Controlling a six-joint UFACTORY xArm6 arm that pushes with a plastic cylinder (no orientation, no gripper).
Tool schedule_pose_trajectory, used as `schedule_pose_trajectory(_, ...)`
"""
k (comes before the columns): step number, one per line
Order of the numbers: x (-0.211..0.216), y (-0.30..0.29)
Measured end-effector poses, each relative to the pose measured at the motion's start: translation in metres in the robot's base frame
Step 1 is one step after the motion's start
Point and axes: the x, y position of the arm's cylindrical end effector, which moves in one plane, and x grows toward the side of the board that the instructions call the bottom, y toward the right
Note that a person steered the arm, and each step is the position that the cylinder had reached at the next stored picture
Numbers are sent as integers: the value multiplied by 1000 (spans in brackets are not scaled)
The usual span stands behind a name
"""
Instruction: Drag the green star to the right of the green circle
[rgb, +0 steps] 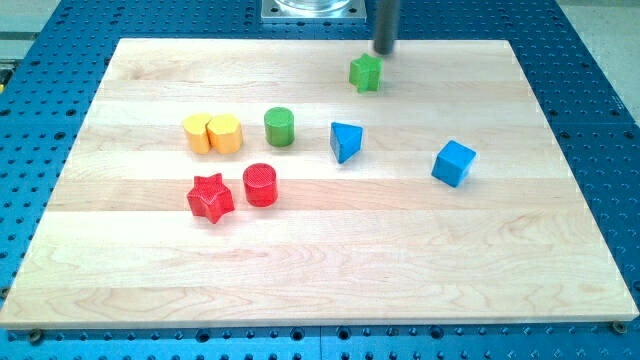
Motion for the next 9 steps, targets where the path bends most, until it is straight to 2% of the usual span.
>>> schedule_pose_trajectory(1, 17, 23)
schedule_pose_trajectory(2, 46, 8)
schedule_pose_trajectory(3, 51, -34)
schedule_pose_trajectory(4, 51, -76)
schedule_pose_trajectory(5, 44, -92)
schedule_pose_trajectory(6, 8, -92)
schedule_pose_trajectory(7, 24, -100)
schedule_pose_trajectory(9, 121, -124)
